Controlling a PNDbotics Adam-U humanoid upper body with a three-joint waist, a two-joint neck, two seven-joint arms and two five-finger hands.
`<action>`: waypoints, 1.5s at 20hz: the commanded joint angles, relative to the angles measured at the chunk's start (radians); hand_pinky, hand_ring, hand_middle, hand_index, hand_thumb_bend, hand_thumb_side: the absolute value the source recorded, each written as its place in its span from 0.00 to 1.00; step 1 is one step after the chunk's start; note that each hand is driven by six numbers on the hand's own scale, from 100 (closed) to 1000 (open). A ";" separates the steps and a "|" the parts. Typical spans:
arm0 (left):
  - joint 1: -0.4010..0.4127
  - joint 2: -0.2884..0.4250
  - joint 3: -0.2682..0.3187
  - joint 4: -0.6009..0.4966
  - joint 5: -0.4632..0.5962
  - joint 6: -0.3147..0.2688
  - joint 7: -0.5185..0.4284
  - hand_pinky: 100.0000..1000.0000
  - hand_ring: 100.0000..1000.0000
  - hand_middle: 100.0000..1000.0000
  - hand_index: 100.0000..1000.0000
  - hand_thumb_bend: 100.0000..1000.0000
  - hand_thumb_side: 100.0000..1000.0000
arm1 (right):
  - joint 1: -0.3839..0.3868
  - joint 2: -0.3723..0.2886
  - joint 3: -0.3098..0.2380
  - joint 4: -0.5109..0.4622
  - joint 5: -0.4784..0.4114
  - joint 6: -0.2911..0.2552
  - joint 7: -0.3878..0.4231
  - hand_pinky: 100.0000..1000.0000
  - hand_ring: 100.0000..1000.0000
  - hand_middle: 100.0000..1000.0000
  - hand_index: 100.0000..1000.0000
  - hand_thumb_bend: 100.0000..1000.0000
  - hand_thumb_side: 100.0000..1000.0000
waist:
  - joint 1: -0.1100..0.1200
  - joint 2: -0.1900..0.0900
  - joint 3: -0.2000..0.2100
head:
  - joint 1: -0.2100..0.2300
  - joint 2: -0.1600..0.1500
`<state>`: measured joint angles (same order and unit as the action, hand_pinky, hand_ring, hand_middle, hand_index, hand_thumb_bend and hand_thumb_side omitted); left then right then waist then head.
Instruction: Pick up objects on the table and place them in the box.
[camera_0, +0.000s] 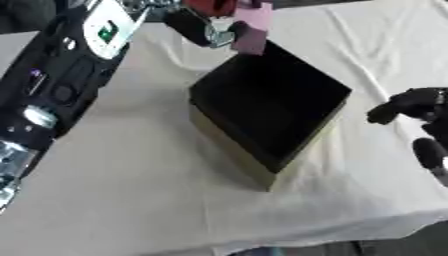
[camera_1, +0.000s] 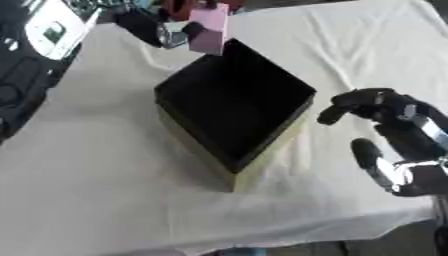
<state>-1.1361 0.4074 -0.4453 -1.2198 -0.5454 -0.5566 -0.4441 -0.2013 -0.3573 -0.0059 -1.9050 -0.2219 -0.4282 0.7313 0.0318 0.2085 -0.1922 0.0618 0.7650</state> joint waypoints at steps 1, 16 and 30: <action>-0.007 0.019 -0.029 -0.028 -0.003 -0.016 -0.024 0.47 0.32 0.26 0.48 0.00 0.18 | -0.006 -0.012 -0.003 -0.009 -0.005 -0.122 0.126 0.73 0.67 0.59 0.84 0.00 0.34 | -0.003 -0.020 0.000 | -0.007 0.005; 0.048 -0.066 -0.064 0.047 -0.108 -0.070 -0.056 0.50 0.41 0.35 0.56 0.00 0.18 | -0.009 -0.005 0.001 -0.009 -0.007 -0.125 0.137 0.73 0.67 0.58 0.83 0.00 0.35 | -0.015 -0.007 -0.016 | -0.010 -0.001; 0.054 -0.046 -0.034 0.019 -0.089 -0.087 -0.039 0.64 0.64 0.65 0.82 0.01 0.46 | -0.006 -0.003 -0.002 -0.006 -0.006 -0.124 0.136 0.73 0.67 0.58 0.83 0.00 0.35 | -0.018 -0.008 -0.010 | -0.012 0.000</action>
<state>-1.0647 0.3368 -0.4950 -1.1778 -0.6433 -0.6281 -0.4741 -0.2017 -0.3487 -0.0003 -1.9048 -0.2229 -0.4217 0.7377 0.0181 0.2163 -0.2028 0.0506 0.7648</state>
